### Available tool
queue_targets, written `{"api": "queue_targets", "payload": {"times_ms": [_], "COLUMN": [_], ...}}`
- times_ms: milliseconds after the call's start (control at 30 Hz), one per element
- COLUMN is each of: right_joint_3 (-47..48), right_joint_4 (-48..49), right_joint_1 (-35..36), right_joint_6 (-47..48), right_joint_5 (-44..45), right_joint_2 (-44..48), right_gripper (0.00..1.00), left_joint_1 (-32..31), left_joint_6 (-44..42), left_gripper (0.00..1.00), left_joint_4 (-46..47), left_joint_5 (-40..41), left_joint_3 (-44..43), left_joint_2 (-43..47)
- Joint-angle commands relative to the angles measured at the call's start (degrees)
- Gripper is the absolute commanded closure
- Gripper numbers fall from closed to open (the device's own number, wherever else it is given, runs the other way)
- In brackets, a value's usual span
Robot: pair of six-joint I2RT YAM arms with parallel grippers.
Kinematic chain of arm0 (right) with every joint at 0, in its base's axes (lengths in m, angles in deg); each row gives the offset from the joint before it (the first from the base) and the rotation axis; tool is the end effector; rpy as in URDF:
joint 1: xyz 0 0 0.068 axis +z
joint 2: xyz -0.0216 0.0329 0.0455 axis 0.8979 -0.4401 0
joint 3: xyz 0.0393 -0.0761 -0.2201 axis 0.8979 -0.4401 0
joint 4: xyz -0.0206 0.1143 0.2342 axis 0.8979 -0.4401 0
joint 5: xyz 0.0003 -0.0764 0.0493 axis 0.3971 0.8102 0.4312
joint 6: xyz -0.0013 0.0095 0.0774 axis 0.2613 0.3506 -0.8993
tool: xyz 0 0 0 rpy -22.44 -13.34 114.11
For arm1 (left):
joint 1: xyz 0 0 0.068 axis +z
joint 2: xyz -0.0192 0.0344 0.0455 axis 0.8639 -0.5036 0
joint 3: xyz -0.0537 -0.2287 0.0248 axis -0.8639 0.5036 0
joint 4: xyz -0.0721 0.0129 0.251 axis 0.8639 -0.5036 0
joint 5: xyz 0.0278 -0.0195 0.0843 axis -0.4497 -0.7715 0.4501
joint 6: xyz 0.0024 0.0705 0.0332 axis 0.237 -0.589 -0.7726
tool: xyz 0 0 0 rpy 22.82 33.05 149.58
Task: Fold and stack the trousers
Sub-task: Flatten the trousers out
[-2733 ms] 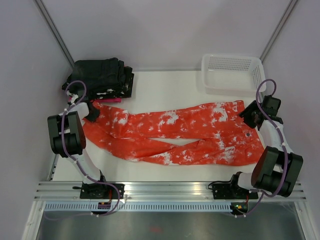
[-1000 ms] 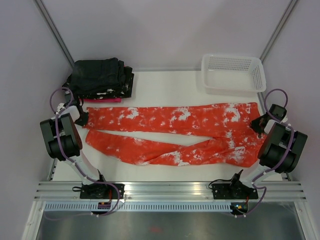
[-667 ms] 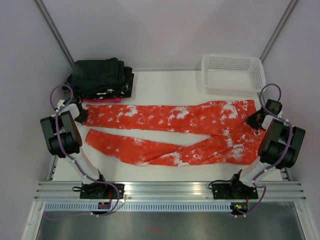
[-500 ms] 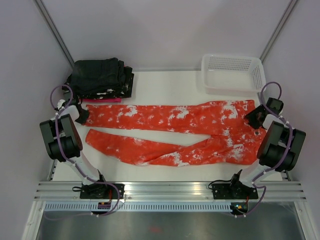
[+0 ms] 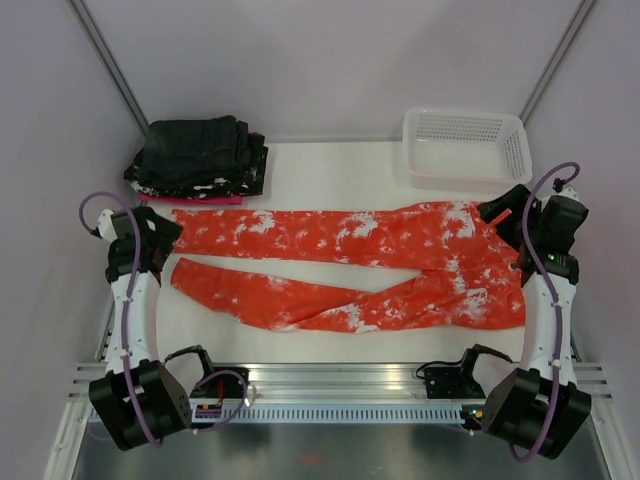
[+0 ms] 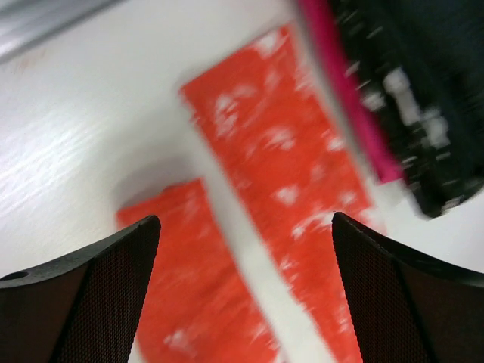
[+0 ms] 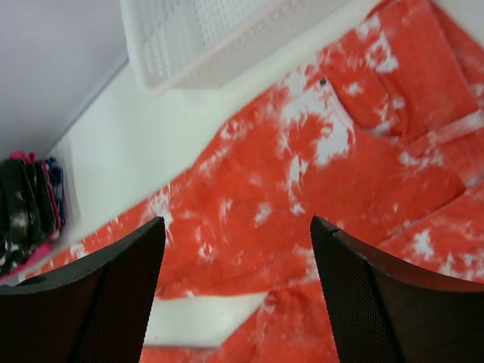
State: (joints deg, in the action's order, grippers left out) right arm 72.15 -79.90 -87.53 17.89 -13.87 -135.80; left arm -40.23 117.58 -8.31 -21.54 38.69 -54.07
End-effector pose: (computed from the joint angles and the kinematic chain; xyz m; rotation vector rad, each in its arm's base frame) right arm 0.2610 -0.0912 0.2625 0.7572 1.9125 0.4083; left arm 0.2518 0.0999 0.2372 -1.2050 1.8679 -0.0483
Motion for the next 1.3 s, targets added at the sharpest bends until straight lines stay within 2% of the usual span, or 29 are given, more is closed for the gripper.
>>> {"api": "queue_targets", "payload": {"times_ms": [0,133,267,300,400,500,533,600,633,667,733,867,1033,1100,1133,1200,1233,1267], "right_joint_3": [-4.48,-8.00,-9.24,-9.07,-8.63,-8.10,-8.10,-8.19,-8.27,-8.36,-8.62,-8.45,-7.66,-8.09,-8.27,-8.97,-9.15,-9.41], "right_joint_4": [-7.52,-7.71,-6.66,-6.57,-6.92,-7.53,-7.62,-8.15,-8.24,-8.41,-8.59,-7.80,-7.45,-6.92,-6.84,-6.31,-6.31,-6.31], "right_joint_1": [1.49,1.67,1.67,1.67,1.67,1.67,1.67,1.67,1.67,1.67,1.67,1.93,2.90,3.07,3.16,3.25,3.33,3.34], "right_joint_6": [1.62,2.16,1.45,1.37,1.63,1.89,1.89,1.98,2.33,2.33,2.59,2.24,2.33,2.07,1.98,1.89,1.89,1.89], "right_joint_5": [-1.83,-2.61,-2.96,-3.05,-3.06,-2.53,-2.53,-2.44,-2.18,-1.74,-1.65,-2.70,-2.79,-2.79,-2.79,-2.79,-2.62,-2.53], "right_joint_2": [2.33,4.18,4.27,4.10,3.83,3.39,3.39,3.22,3.13,2.87,2.34,0.58,-0.83,-1.09,-1.09,-0.83,-0.74,-0.65], "right_gripper": [0.16,0.16,0.16,0.16,0.16,0.16,0.16,0.16,0.16,0.16,0.16,0.16,0.16,0.16,0.16,0.16,0.16,0.16], "left_joint_1": [-0.19,-0.11,-0.02,-0.10,-0.02,-0.02,-0.10,-0.10,-0.02,-0.10,-0.10,-0.02,-0.11,-0.11,-0.11,-0.11,-0.11,-0.11], "left_joint_6": [1.12,7.36,10.80,10.28,9.22,8.52,8.52,8.61,8.69,9.39,11.67,15.63,18.27,19.68,19.94,20.73,21.17,21.17], "left_gripper": [0.01,0.01,0.01,0.01,0.07,0.22,0.37,0.56,0.78,0.88,0.98,0.98,0.95,0.86,0.72,0.55,0.43,0.38], "left_joint_4": [-8.83,-10.77,-5.59,-2.97,0.64,2.85,2.94,2.86,0.77,-1.17,-8.69,-18.13,-30.35,-33.26,-33.44,-33.88,-33.88,-33.97], "left_joint_5": [2.76,10.24,5.26,4.28,1.99,0.59,0.67,1.46,2.07,4.43,8.38,18.76,25.18,26.25,25.81,25.55,25.37,25.46], "left_joint_3": [8.60,12.13,13.55,13.29,11.71,11.09,11.17,11.44,11.26,10.65,9.86,7.23,1.42,1.24,1.50,2.56,2.82,3.00], "left_joint_2": [2.89,2.55,-4.29,-8.40,-16.05,-18.80,-18.72,-17.59,-15.32,-13.82,-7.43,3.67,5.01,4.75,4.92,5.36,5.45,5.62]}}
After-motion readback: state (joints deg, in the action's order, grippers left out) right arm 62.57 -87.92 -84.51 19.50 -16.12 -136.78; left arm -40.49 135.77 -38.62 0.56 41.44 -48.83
